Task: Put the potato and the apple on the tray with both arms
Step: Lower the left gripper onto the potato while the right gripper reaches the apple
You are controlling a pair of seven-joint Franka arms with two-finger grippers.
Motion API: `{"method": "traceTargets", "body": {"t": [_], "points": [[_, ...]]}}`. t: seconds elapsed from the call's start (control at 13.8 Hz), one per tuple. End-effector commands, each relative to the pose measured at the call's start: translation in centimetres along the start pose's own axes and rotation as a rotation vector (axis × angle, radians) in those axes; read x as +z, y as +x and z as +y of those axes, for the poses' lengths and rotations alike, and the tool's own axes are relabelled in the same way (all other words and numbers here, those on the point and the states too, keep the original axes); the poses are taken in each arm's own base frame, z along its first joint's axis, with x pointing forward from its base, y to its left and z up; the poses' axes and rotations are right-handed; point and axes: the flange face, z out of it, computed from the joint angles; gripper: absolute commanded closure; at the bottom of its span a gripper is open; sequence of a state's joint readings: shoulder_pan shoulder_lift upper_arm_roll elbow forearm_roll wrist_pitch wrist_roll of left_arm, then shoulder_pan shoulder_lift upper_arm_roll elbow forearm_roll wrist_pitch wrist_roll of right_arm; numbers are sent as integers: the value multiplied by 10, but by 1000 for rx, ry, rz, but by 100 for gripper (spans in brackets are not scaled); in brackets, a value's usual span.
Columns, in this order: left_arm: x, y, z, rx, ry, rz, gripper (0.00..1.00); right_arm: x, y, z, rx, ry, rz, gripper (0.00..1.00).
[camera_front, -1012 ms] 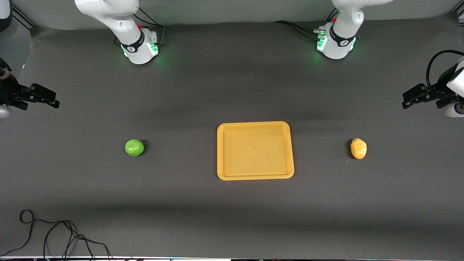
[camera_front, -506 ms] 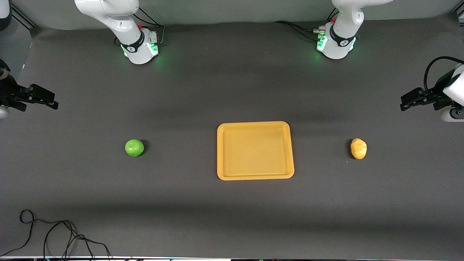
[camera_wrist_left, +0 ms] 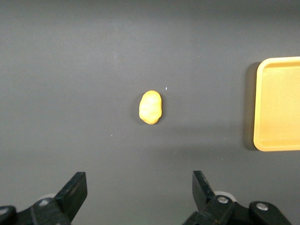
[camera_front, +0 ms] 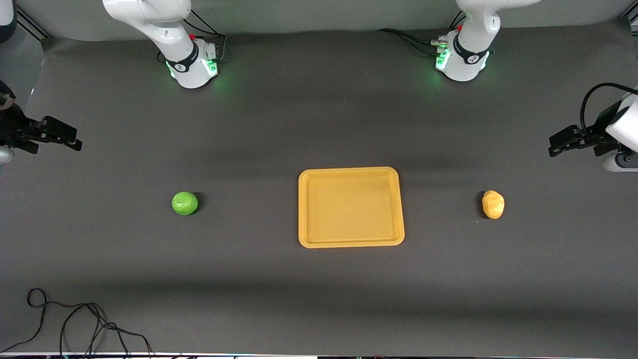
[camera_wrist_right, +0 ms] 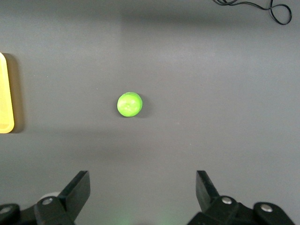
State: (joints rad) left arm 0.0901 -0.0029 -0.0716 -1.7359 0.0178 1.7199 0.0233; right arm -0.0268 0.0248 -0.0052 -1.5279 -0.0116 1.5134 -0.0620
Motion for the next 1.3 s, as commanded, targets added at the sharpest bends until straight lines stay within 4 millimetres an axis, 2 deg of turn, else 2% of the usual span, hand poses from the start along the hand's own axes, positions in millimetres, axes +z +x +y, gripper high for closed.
{"method": "traceTargets", "body": {"t": [0.0,0.14,0.36,0.51,0.65,0.8,1.08,1.23], "points": [[30,8,-2,17,2,8,0,-3,0,-16,-29,13,2,0],[51,18,-2,28,2,-7,0,-2,0,-11,-31,17,-2,0],[99,39,-3,37,-3,-25,0,1,-1,-10,-22,20,-7,0],[127,46,-3,39,-8,-55,0,6,-1,-13,-16,54,-8,0],[161,49,-4,44,-11,-73,0,12,1,-4,6,65,-3,0],[206,49,-6,40,-14,-44,0,22,3,-3,10,65,5,0],[281,47,-10,42,-10,-62,0,70,5,-5,11,60,32,0],[314,38,-8,39,-14,-66,0,100,9,-8,11,60,43,0]]}}
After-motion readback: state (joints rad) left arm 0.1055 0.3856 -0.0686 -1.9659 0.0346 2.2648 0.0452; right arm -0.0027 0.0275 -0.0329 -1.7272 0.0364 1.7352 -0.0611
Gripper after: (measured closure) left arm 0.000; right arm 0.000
